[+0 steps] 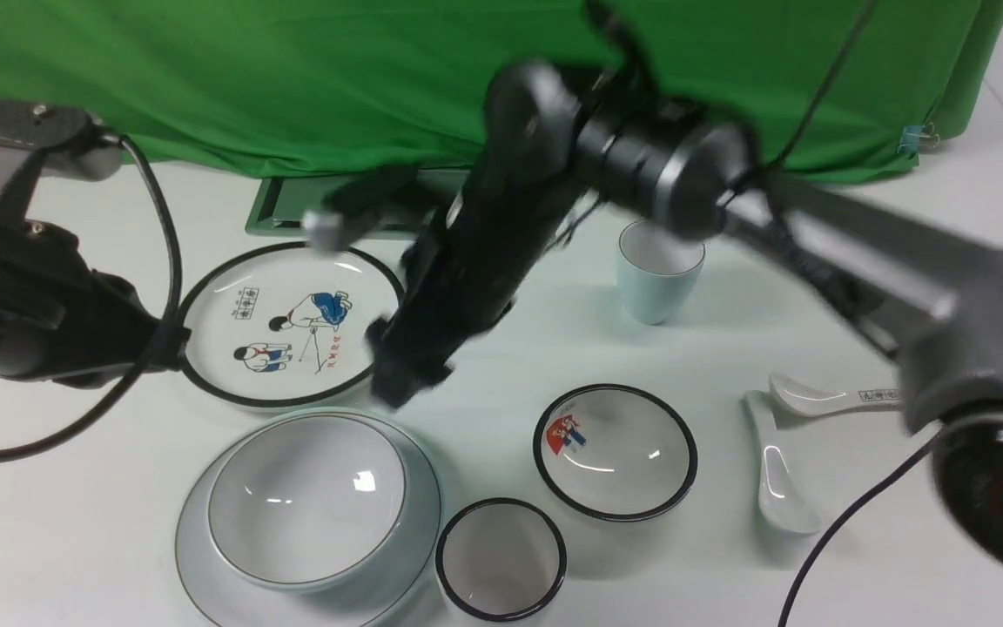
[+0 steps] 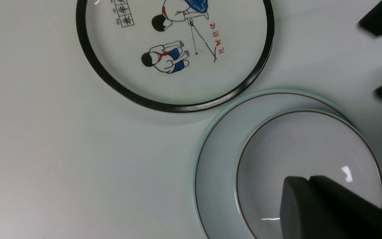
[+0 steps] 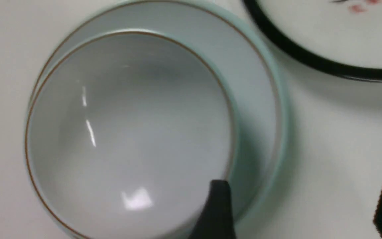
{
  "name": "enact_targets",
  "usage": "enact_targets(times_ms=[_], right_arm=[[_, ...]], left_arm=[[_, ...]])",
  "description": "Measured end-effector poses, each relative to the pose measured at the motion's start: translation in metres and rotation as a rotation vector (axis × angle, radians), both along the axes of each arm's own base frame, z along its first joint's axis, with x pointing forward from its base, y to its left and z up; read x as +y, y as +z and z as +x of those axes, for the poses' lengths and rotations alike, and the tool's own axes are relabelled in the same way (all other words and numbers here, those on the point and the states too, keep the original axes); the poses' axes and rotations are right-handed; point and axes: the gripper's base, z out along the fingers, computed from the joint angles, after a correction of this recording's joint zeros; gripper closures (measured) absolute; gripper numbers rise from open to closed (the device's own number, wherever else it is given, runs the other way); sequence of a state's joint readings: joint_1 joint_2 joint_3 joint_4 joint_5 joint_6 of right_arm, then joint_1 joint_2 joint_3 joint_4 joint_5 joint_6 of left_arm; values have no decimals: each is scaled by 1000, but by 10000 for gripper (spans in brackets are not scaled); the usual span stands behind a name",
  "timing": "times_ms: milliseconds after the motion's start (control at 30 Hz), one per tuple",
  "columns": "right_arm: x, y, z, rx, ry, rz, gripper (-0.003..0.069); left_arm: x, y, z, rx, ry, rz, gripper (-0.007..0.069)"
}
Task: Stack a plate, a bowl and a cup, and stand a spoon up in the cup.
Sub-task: Use the right arm to put the blue rice bowl into the blue large plate in the middle, then use the right arm to grab a blue teacup
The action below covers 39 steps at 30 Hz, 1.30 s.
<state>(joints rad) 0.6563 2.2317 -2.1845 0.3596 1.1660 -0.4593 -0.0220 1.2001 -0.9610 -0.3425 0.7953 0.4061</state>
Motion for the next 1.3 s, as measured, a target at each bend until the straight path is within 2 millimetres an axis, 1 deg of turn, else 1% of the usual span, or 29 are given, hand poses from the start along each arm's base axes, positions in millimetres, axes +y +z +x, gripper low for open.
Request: enact_targets(times_ms=[33, 67, 100, 133, 167, 200, 233, 267, 300, 333, 367, 433, 467, 500, 533, 600, 700, 800, 867, 933, 967, 1000, 1033, 1067, 1100, 1133, 1167, 1267, 1300], right_arm=[[-3, 4, 1, -14, -9, -3, 32], [-26, 29, 10, -93, -79, -40, 41], [-40, 40, 15, -136, -123, -62, 53], [-65, 55, 25, -190, -207, -94, 77], [-84, 62, 33, -210, -263, -111, 90], [-97, 63, 40, -214, -306, -123, 96], [-107, 63, 45, -217, -336, -132, 99], [-127, 58, 57, -209, -402, -147, 102], [-130, 57, 59, -207, -410, -151, 102], [-141, 51, 67, -200, -445, -159, 103], [-156, 38, 81, -197, -493, -165, 104], [-166, 23, 93, -190, -525, -168, 106], [-171, 9, 102, -175, -538, -172, 106], [-171, 7, 103, -174, -540, -170, 106], [-173, -9, 110, -153, -547, -168, 106], [-170, -27, 116, -125, -549, -153, 106], [-165, -40, 122, -120, -549, -128, 106], [-163, -47, 124, -124, -548, -121, 110], [-160, -55, 126, -125, -535, -122, 142], [-158, -63, 127, -111, -510, -131, 243], [-158, -63, 126, -108, -507, -132, 257], [-156, -65, 125, -94, -483, -134, 393], [-155, -66, 123, -82, -464, -136, 487], [-155, -65, 123, -82, -462, -136, 503], [-152, -59, 120, -72, -432, -137, 576], [-152, -56, 119, -73, -423, -138, 578], [-147, -47, 115, -69, -386, -133, 577], [-127, -11, 98, -74, -290, -71, 577], [-114, 5, 88, -94, -250, -41, 577]], left_arm=[[0, 0, 0, 0, 0, 0, 653], [0, 0, 0, 0, 0, 1, 653], [0, 0, 0, 0, 1, 0, 653], [0, 0, 0, 1, 2, 0, 653], [0, 0, 0, 1, 2, 0, 653], [0, 0, 0, 1, 2, -1, 653], [0, 0, 0, 0, 2, -1, 653], [0, 0, 0, -2, 3, -1, 653], [0, 0, 0, -2, 3, -1, 653], [0, 0, 0, -4, 4, -1, 653], [0, 0, 1, -6, 5, -4, 653], [0, 0, 1, -6, 7, -5, 653], [0, 0, 2, -5, 7, -5, 653], [0, 0, 2, -5, 7, -5, 653], [0, -1, 2, -3, 7, -5, 653], [0, -2, 3, 0, 7, -4, 653], [0, -2, 3, 1, 7, -4, 653], [0, -2, 4, -8, 10, -4, 653], [0, -1, 4, -16, 13, -4, 653], [0, -1, 4, -16, 13, -4, 653], [0, -1, 4, -16, 13, -4, 653], [0, -1, 4, -16, 13, -3, 653], [0, -1, 5, -18, 14, -3, 653], [0, -1, 5, -18, 14, -3, 653], [1, -1, 5, -19, 14, 0, 653], [1, -1, 5, -19, 14, 0, 653], [1, -1, 5, -19, 14, 0, 653], [1, -1, 4, -16, 13, 0, 653], [1, -1, 4, -14, 14, -1, 653]])
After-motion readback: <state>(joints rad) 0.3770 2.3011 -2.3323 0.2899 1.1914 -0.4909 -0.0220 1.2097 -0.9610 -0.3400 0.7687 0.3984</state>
